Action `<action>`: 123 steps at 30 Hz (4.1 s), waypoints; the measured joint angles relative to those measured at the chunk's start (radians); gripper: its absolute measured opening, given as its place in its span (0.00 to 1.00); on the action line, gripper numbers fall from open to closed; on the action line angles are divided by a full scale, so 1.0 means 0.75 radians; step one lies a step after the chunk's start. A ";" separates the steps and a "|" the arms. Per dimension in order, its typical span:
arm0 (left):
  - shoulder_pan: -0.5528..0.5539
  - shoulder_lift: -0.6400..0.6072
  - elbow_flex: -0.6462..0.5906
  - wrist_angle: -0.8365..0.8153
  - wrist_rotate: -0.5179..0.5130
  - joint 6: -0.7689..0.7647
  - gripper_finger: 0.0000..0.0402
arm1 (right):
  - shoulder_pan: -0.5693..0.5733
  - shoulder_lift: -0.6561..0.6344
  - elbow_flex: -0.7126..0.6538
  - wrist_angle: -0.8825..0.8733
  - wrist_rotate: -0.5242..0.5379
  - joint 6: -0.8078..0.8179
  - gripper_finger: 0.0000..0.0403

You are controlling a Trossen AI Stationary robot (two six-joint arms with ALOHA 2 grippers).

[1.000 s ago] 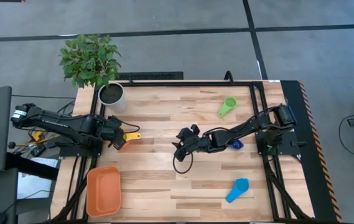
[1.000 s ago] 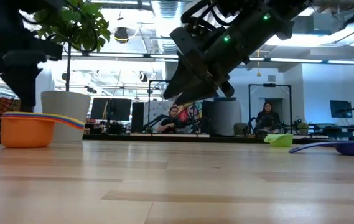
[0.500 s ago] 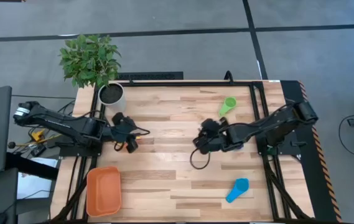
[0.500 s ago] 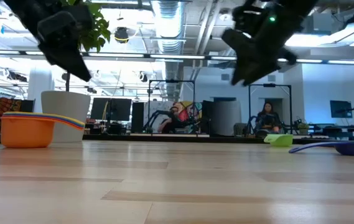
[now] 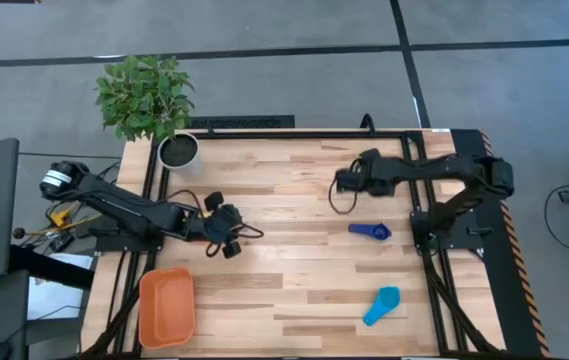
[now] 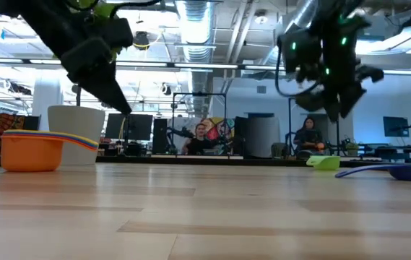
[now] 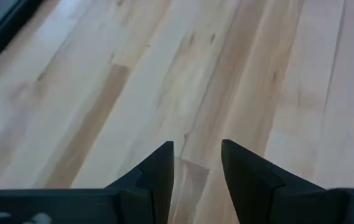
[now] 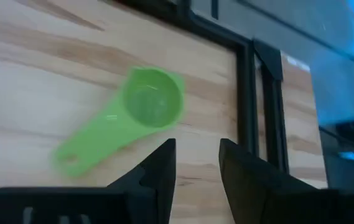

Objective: Nest measuring cups in basket
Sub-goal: Stack the green measuring cup on top of the yellow measuring cup

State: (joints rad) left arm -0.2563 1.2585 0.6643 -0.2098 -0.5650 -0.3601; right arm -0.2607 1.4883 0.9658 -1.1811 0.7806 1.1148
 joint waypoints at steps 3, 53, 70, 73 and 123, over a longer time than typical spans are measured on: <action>-0.013 0.028 -0.001 -0.016 -0.002 -0.021 0.31 | -0.169 0.000 -0.089 0.139 -0.089 -0.162 0.34; -0.043 0.024 0.000 -0.012 -0.069 -0.031 0.31 | -0.366 -0.003 -0.259 1.170 -0.860 -0.822 0.23; -0.043 0.024 0.000 -0.012 -0.077 -0.048 0.31 | -0.216 -0.003 -0.259 1.092 -0.851 -0.901 0.63; -0.043 0.024 0.000 -0.012 -0.098 -0.056 0.31 | -0.218 -0.003 -0.259 1.099 -0.799 -0.904 0.63; -0.021 0.034 0.001 0.533 -0.127 0.340 0.28 | 0.435 0.325 -0.078 1.970 -0.275 -1.048 0.04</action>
State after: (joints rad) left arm -0.2722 1.2839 0.6651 0.1899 -0.6603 -0.1050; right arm 0.0656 1.7319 0.9074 0.2967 0.5743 0.3288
